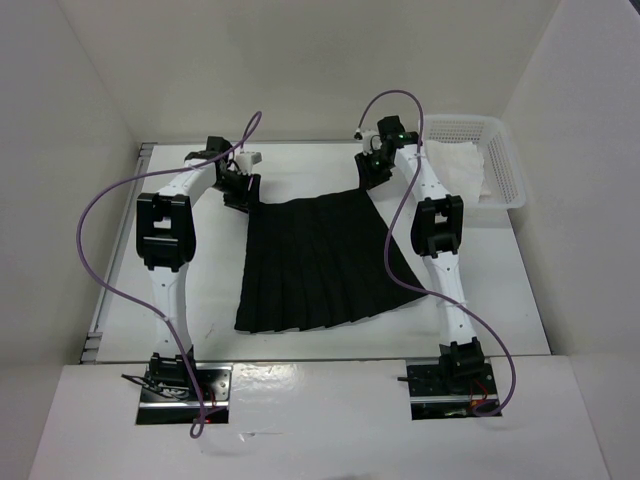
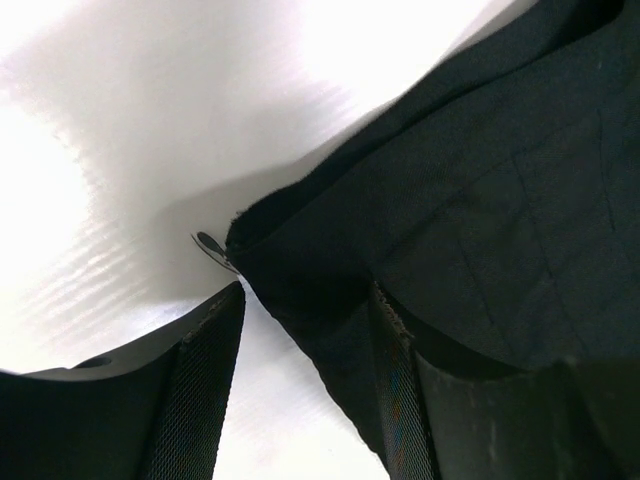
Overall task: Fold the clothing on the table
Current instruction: Fold the skirt
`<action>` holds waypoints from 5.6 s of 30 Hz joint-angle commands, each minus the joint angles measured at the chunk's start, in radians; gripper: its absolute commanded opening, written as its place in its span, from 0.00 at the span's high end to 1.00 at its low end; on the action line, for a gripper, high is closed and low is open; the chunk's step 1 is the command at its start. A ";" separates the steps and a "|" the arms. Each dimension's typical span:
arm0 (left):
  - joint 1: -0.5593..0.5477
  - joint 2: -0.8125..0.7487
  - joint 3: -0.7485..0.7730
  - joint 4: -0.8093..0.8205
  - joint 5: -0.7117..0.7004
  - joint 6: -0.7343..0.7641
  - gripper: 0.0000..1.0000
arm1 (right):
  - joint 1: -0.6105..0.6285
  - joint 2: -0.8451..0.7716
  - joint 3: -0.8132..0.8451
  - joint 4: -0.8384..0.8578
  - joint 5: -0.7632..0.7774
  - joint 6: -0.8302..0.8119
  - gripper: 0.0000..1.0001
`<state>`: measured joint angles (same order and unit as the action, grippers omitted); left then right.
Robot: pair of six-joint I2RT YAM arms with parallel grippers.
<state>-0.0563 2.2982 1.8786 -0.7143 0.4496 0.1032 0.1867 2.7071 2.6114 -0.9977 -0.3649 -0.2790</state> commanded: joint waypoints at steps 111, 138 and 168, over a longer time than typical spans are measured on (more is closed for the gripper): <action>-0.086 -0.551 -0.122 -0.583 0.135 0.609 0.92 | 0.019 -0.794 -0.568 -0.302 -0.128 -0.376 1.00; -0.326 -0.925 -0.493 -0.583 0.049 0.495 0.52 | 0.320 -1.144 -1.282 -0.305 0.237 -0.418 0.88; -0.120 -1.114 -0.693 -0.291 -0.327 0.109 0.00 | 0.531 -0.899 -1.326 0.002 0.182 0.033 0.00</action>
<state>-0.2226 1.1774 1.1927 -1.0611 0.1986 0.3054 0.7109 1.7821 1.2823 -1.0843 -0.1696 -0.3191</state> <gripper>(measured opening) 1.000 0.994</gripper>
